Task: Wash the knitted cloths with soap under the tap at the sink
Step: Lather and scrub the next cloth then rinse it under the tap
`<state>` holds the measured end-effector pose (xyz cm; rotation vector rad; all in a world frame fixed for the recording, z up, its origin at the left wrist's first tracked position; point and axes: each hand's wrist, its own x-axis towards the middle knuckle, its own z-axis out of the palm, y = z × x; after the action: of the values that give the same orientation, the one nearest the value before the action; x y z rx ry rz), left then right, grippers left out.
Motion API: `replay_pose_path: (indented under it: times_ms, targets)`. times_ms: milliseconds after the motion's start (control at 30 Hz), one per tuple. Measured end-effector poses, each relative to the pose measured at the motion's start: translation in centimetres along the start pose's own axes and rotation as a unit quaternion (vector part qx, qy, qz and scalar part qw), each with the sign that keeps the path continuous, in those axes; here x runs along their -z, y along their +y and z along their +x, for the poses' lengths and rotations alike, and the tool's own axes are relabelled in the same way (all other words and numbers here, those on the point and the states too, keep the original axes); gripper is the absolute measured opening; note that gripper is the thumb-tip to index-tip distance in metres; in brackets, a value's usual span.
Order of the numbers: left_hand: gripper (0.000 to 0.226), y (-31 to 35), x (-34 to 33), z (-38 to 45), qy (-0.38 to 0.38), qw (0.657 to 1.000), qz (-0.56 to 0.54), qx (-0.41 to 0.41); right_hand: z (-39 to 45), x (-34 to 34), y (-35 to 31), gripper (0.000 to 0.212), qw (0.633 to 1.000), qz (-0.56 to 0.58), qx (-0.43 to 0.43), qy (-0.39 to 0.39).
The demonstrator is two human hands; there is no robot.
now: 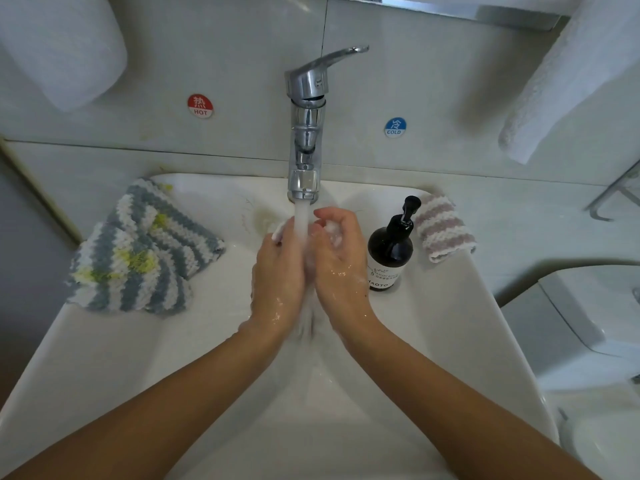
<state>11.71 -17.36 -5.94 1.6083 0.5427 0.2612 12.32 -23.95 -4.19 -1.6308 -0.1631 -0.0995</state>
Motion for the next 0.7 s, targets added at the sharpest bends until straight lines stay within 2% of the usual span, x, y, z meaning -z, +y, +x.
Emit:
replay_pose_path:
  times_ms: [100,267,400,500,567,633,700]
  targets:
    - [0.03,0.8,0.4,0.0,0.048,0.998,-0.033,-0.004,-0.2,0.2,-0.2,0.015,0.998,0.01,-0.032,-0.048]
    - [0.019,1.5,1.2,-0.4,0.1,0.989,-0.07,-0.083,-0.3,0.1,-0.5,0.017,0.994,-0.04,-0.066,-0.082]
    - [0.011,1.2,1.2,0.1,0.091,0.987,-0.075,-0.113,-0.1,0.3,-0.8,0.014,0.988,-0.021,-0.119,-0.1]
    - [0.011,1.3,1.1,-0.1,0.07,0.988,-0.053,-0.124,0.3,0.5,-0.6,0.008,0.992,-0.001,-0.099,-0.078]
    - [0.019,1.1,0.9,0.1,0.048,0.994,-0.039,-0.09,0.5,0.6,-0.3,0.02,0.995,-0.01,-0.076,-0.066]
    - [0.038,1.0,0.9,0.5,0.017,0.999,-0.024,-0.037,0.5,0.8,-0.2,0.034,0.996,-0.009,-0.058,-0.073]
    - [0.06,1.1,1.0,0.7,-0.014,1.0,0.014,-0.022,0.5,1.0,-0.3,0.043,0.995,0.007,-0.036,-0.092]
